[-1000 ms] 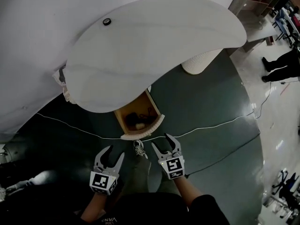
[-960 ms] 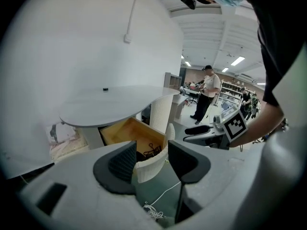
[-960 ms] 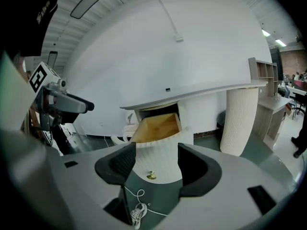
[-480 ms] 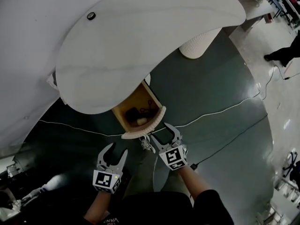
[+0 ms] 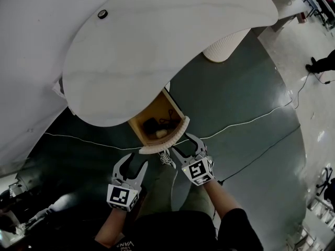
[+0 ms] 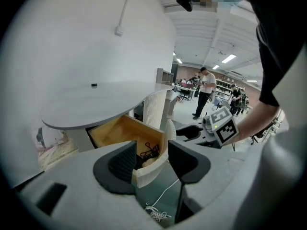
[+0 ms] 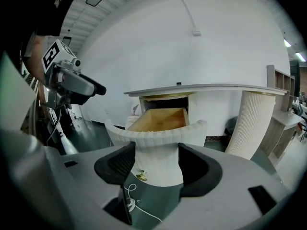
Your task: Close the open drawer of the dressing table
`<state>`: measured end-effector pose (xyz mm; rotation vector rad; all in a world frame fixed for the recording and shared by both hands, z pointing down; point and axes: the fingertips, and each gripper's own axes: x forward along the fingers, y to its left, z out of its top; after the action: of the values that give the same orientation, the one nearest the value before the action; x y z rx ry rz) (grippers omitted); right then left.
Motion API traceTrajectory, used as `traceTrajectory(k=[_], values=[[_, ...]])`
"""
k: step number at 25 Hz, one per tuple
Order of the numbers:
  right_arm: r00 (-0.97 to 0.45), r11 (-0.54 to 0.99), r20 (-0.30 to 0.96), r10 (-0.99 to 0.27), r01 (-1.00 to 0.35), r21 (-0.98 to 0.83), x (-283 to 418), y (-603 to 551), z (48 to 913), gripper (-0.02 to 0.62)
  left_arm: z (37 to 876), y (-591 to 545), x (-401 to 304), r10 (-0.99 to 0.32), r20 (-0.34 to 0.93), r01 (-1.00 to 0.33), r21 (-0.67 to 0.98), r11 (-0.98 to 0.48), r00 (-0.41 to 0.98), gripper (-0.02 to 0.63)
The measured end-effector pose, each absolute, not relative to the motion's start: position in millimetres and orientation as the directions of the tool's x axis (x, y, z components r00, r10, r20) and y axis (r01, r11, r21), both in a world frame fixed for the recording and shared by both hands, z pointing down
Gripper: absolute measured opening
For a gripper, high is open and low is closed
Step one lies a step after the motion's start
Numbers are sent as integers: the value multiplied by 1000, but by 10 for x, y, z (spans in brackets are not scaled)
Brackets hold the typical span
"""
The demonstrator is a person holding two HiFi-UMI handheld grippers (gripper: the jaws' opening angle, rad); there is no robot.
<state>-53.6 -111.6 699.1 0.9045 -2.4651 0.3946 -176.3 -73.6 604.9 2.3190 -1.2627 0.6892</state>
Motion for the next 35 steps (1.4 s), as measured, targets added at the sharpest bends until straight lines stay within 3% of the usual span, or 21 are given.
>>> traceTrajectory(k=[16,35], values=[[-641,723,518,-566,-688,-61,-794,-1478,7008,250,6055,-737,-1942,-634,590,-822,93,-562,500,199],[-620,647,407,-671,-758,-88,-1214,-2084,6928,236,6084,-765,-2121,-618,590,-781,36,-623,520,199]])
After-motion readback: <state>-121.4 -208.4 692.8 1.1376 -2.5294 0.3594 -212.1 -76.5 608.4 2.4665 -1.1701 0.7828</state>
